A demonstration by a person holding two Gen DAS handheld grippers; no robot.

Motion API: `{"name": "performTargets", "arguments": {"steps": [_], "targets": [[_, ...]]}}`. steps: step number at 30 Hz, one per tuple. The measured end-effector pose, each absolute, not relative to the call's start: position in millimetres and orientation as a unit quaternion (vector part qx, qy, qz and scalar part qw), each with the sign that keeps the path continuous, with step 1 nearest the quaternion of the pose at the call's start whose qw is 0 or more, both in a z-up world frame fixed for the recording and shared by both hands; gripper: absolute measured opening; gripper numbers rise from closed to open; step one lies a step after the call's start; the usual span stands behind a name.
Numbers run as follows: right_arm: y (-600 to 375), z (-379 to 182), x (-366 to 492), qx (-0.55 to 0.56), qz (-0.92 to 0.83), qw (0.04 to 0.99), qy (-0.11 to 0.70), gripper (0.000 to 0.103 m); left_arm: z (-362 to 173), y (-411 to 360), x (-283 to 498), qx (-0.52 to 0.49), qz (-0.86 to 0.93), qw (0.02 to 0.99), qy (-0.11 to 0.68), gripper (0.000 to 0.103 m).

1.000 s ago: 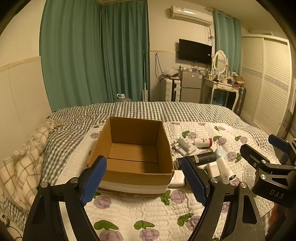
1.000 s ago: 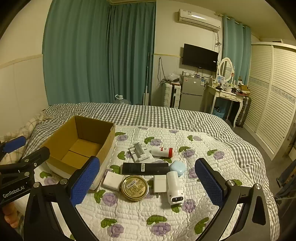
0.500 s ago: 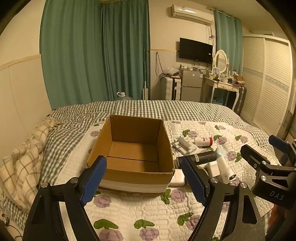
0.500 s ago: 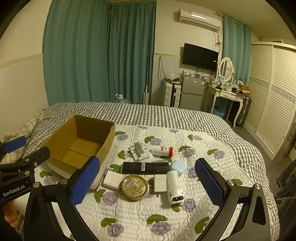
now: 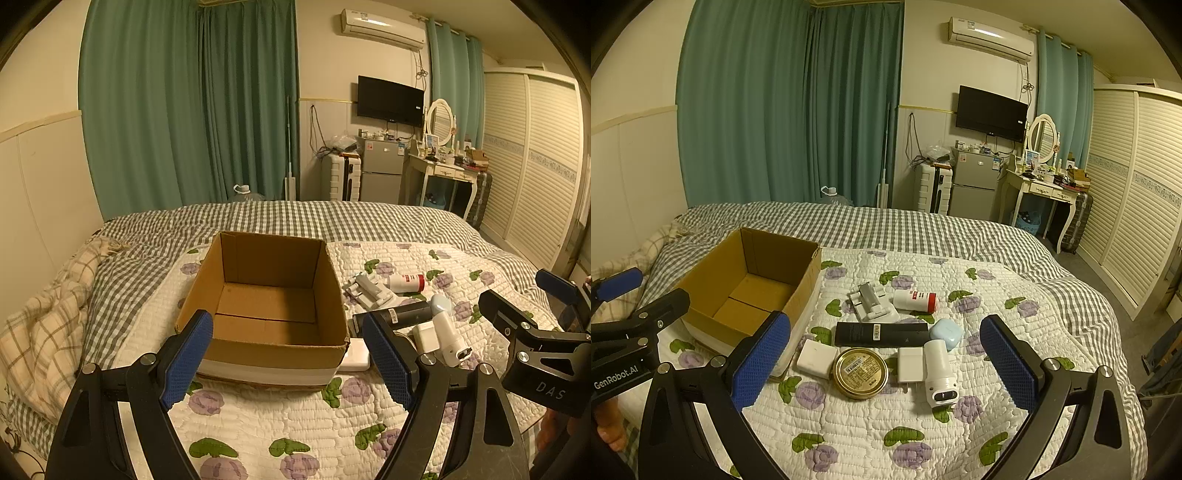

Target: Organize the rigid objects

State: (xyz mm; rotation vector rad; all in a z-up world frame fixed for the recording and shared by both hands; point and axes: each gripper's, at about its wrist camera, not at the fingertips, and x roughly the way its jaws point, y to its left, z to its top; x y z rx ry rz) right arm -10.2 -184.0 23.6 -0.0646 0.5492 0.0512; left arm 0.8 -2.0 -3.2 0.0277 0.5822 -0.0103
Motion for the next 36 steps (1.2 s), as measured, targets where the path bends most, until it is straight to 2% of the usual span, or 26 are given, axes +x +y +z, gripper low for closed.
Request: {"name": "performTargets", "arguments": {"steps": [36], "targets": [[-182.9, 20.0, -11.0, -0.034, 0.025, 0.961, 0.274, 0.103, -0.9, 0.0, 0.2, 0.013, -0.006, 0.957, 0.291, 0.086]]}}
